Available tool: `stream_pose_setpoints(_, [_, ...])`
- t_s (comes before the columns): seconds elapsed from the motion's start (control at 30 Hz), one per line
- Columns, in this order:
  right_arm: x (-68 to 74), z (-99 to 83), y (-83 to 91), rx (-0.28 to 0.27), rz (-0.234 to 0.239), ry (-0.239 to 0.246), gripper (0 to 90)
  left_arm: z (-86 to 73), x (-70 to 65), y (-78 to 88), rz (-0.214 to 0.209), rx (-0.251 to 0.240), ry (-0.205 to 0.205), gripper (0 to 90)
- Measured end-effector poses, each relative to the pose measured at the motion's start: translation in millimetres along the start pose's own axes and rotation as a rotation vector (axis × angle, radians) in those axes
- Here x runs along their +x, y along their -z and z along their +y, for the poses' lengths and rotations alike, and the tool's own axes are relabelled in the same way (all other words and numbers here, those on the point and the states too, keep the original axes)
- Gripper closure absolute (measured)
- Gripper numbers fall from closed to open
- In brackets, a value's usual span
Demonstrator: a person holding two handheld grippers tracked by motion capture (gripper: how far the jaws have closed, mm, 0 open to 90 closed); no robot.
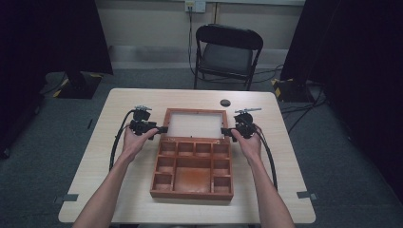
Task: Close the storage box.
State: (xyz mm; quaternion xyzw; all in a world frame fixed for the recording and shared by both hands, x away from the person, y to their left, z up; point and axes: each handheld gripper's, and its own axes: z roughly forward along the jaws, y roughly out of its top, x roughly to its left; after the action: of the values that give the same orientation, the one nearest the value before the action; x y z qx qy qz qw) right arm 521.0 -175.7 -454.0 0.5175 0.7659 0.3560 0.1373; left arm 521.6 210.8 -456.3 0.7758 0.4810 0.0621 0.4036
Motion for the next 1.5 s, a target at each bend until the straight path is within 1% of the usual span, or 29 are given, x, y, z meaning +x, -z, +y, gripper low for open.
stream_pose_setpoints(0.07, [0.9, -1.0, -1.7, 0.006, 0.013, -0.002, 23.2, 1.4, -5.4, -2.9, -0.008, 0.027, -0.012, 25.5])
stream_pose_setpoints(0.1, [1.2, -1.6, -3.4, 0.01, 0.029, -0.03, 21.6, 1.7, -8.0, -5.8, 0.001, 0.027, -0.015, 25.7])
stream_pose_setpoints(0.13, [1.2, -1.6, -3.4, 0.01, 0.029, -0.03, 21.6, 1.7, -8.0, -5.8, 0.001, 0.027, -0.015, 27.3])
stream_pose_setpoints(0.17, [1.6, -2.0, -5.1, 0.017, 0.029, -0.038, 21.9, 0.5, -6.9, -10.0, -0.022, 0.017, 0.009, 28.9])
stream_pose_setpoints(0.2, [1.6, -2.0, -5.1, 0.017, 0.029, -0.038, 21.9, 0.5, -6.9, -10.0, -0.022, 0.017, 0.009, 29.0])
stream_pose_setpoints(0.23, [2.0, -2.9, -7.0, 0.024, 0.036, -0.039, 19.9, -1.5, -4.3, -15.3, -0.048, 0.036, 0.022, 28.6])
stream_pose_setpoints(0.27, [2.0, -2.9, -7.0, 0.024, 0.036, -0.039, 19.9, -1.5, -4.3, -15.3, -0.048, 0.036, 0.022, 28.3])
stream_pose_setpoints(0.3, [2.7, -4.4, -8.9, 0.026, 0.055, -0.046, 18.2, -3.2, -2.6, -17.6, -0.06, 0.035, 0.041, 27.4])
stream_pose_setpoints(0.33, [2.7, -4.4, -8.9, 0.026, 0.055, -0.046, 18.2, -3.2, -2.6, -17.6, -0.06, 0.035, 0.041, 28.2])
stream_pose_setpoints(0.37, [2.0, -6.2, -10.5, 0.023, 0.078, -0.068, 17.8, -3.8, -3.1, -18.2, -0.063, 0.03, 0.036, 28.4])
stream_pose_setpoints(0.4, [2.0, -6.2, -10.5, 0.023, 0.078, -0.068, 17.8, -3.8, -3.1, -18.2, -0.063, 0.03, 0.036, 28.1])
stream_pose_setpoints(0.47, [1.4, -6.8, -12.1, 0.02, 0.093, -0.08, 17.7, -3.4, -4.0, -18.5, -0.06, 0.033, 0.042, 28.0])
stream_pose_setpoints(0.5, [2.0, -7.2, -14.0, 0.021, 0.112, -0.092, 17.4, -2.9, -4.6, -18.9, -0.06, 0.036, 0.047, 27.3])
stream_pose_setpoints(0.53, [2.0, -7.2, -14.0, 0.021, 0.112, -0.092, 17.4, -2.9, -4.6, -18.9, -0.06, 0.036, 0.047, 27.2])
stream_pose_setpoints(0.6, [2.5, -7.4, -16.0, 0.02, 0.12, -0.106, 16.1, -2.5, -3.8, -18.7, -0.068, 0.05, 0.06, 27.2])
stream_pose_setpoints(0.63, [1.9, -7.8, -16.7, 0.021, 0.119, -0.114, 16.0, -3.4, -2.0, -19.6, -0.078, 0.044, 0.07, 27.1])
stream_pose_setpoints(0.67, [1.9, -7.8, -16.7, 0.021, 0.119, -0.114, 16.0, -3.4, -2.0, -19.6, -0.078, 0.044, 0.07, 26.8])
stream_pose_setpoints(0.7, [0.1, -9.1, -18.3, 0.018, 0.141, -0.136, 15.9, -3.6, 0.5, -20.7, -0.093, 0.047, 0.085, 26.5])
stream_pose_setpoints(0.77, [-0.4, -8.7, -19.0, 0.024, 0.145, -0.147, 16.0, -3.6, 2.1, -21.7, -0.102, 0.052, 0.095, 26.1])
stream_pose_setpoints(0.87, [0.7, -7.4, -19.8, 0.027, 0.144, -0.141, 16.1, -3.0, 1.3, -23.0, -0.097, 0.049, 0.101, 24.8])
stream_pose_setpoints(0.93, [1.3, -7.4, -22.9, 0.027, 0.152, -0.163, 14.2, -1.8, 0.7, -25.4, -0.096, 0.056, 0.113, 22.8])
stream_pose_setpoints(0.97, [1.3, -7.6, -24.6, 0.024, 0.164, -0.172, 14.2, -1.6, 1.0, -26.2, -0.108, 0.061, 0.125, 22.8])
stream_pose_setpoints(1.03, [1.7, -7.9, -26.1, 0.023, 0.174, -0.179, 14.1, -1.5, 2.2, -27.1, -0.115, 0.069, 0.123, 22.8])
stream_pose_setpoints(1.1, [2.7, -7.5, -28.3, 0.027, 0.19, -0.184, 15.7, -2.1, 4.5, -29.0, -0.138, 0.069, 0.152, 22.7])
stream_pose_setpoints(1.17, [3.4, -7.1, -28.5, 0.026, 0.198, -0.178, 16.4, -2.2, 4.7, -28.6, -0.144, 0.071, 0.142, 23.8])
stream_pose_setpoints(1.27, [4.5, -6.1, -28.2, 0.033, 0.193, -0.182, 17.3, -2.0, 4.0, -28.4, -0.134, 0.07, 0.145, 24.2])
stream_pose_setpoints(1.4, [-0.5, -8.1, -27.1, 0.004, 0.208, -0.194, 22.5, -2.9, 3.4, -27.6, -0.132, 0.065, 0.149, 24.7])
stream_pose_setpoints(1.47, [-1.0, -7.8, -26.2, 0.002, 0.208, -0.19, 23.3, -3.2, 3.9, -27.0, -0.139, 0.057, 0.141, 24.9])
stream_pose_setpoints(1.5, [-1.1, -6.6, -23.6, -0.007, 0.205, -0.189, 25.7, -2.2, 3.2, -24.7, -0.136, 0.056, 0.12, 26.1])
